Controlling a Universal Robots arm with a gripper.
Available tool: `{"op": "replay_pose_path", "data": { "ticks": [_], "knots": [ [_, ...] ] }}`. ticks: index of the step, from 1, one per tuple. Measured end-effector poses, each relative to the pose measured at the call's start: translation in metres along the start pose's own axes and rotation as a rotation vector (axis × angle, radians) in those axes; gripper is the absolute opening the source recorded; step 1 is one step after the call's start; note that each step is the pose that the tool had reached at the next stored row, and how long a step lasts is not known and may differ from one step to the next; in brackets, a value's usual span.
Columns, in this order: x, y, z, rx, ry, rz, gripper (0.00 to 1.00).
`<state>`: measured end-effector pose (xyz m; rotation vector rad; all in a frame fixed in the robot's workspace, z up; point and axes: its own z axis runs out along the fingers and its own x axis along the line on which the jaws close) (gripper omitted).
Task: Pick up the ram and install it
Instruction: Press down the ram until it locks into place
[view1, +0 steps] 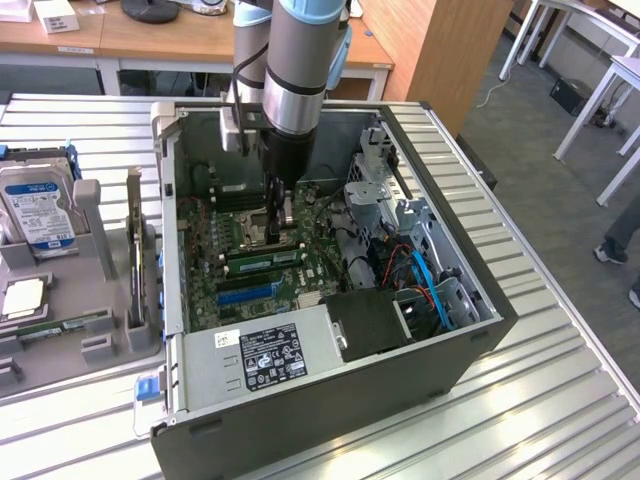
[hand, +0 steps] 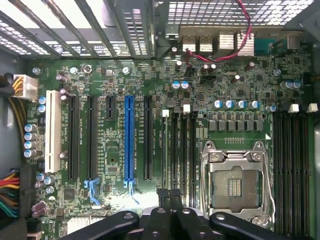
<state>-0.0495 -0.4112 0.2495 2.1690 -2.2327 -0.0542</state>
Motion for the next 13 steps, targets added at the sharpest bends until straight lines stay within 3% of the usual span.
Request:
{"op": "replay_pose_path", "data": {
  "ticks": [13],
  "knots": [
    [0.0,0.0,0.0001,0.0006,-0.0074,0.167,0.11]
  ]
}}
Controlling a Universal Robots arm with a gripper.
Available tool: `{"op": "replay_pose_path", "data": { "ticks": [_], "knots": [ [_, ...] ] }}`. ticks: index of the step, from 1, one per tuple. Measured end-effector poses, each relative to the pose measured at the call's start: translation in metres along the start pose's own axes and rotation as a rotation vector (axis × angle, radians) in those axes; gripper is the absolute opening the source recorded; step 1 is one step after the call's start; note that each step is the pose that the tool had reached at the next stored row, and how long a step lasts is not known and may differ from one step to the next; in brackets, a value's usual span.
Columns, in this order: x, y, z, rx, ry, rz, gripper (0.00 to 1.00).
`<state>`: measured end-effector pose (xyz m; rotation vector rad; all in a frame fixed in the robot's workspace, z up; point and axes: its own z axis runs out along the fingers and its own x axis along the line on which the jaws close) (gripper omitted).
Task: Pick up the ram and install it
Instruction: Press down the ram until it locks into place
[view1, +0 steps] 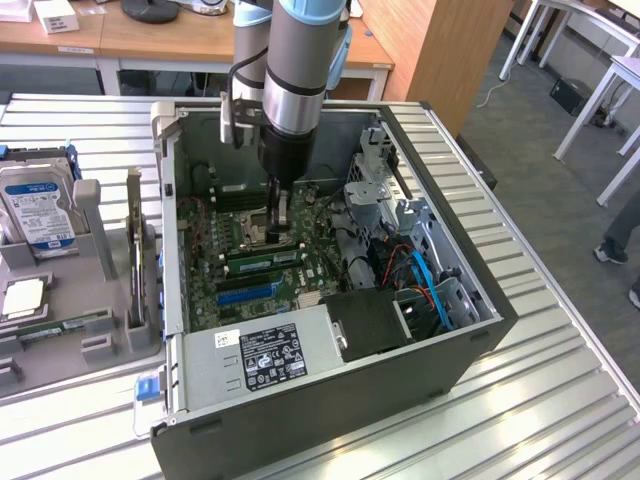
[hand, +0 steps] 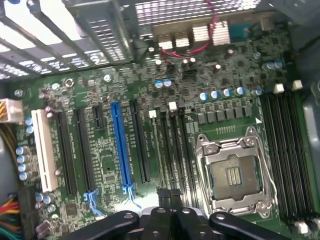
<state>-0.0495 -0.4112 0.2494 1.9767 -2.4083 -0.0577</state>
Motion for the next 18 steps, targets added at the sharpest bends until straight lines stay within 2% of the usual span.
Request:
{"op": "replay_pose_path", "data": {
  "ticks": [18],
  "knots": [
    [0.0,0.0,0.0,0.0008,-0.0103,0.231,0.11]
  ]
}}
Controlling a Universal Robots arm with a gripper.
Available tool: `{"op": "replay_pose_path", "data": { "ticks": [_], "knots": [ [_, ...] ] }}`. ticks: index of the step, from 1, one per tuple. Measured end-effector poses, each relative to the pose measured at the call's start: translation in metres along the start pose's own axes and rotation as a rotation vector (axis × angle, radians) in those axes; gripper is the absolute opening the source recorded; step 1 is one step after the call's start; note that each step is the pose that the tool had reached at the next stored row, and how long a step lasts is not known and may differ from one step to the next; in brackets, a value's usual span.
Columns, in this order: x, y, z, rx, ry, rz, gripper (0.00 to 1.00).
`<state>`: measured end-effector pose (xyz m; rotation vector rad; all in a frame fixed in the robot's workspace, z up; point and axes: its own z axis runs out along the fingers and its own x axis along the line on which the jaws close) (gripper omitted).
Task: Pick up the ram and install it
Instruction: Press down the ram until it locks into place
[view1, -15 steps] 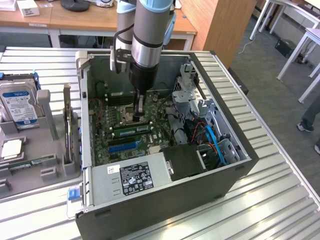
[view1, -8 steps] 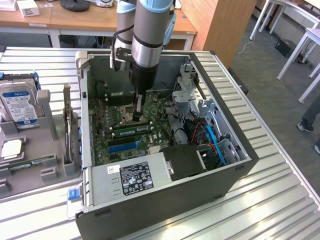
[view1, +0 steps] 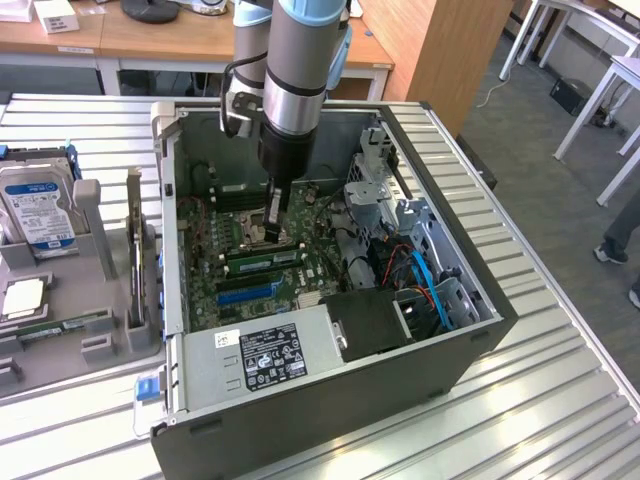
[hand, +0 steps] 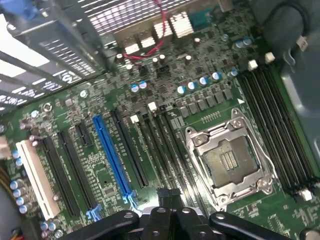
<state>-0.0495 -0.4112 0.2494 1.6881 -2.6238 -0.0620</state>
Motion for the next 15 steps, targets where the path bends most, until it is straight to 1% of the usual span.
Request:
{"op": "replay_pose_path", "data": {
  "ticks": [15],
  "knots": [
    [0.0,0.0001,0.0001,0.0008,-0.0093,0.207,0.11]
  ]
}}
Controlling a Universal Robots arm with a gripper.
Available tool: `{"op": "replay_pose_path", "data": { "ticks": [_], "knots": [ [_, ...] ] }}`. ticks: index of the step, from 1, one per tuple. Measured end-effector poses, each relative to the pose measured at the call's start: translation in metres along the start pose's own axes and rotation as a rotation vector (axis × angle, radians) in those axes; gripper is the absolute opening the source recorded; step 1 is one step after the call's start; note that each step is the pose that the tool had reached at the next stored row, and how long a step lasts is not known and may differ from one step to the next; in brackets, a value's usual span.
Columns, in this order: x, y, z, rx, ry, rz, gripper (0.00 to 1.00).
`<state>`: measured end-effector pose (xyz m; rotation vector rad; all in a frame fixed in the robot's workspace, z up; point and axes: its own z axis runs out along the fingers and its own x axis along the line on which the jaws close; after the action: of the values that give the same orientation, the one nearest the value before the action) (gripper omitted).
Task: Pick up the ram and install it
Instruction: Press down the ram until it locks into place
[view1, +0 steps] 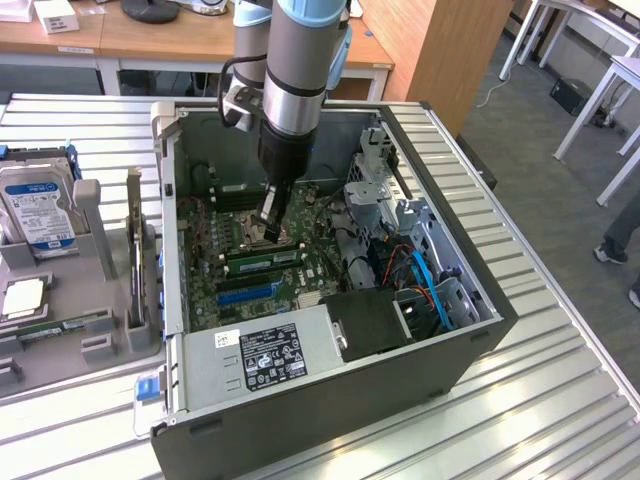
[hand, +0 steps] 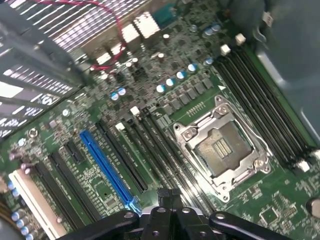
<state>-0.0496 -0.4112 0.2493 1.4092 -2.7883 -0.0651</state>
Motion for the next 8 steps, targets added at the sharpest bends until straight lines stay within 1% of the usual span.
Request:
{"op": "replay_pose_path", "data": {
  "ticks": [8],
  "knots": [
    [0.0,0.0,0.0004,0.0005,-0.0061,0.134,0.11]
  ]
}}
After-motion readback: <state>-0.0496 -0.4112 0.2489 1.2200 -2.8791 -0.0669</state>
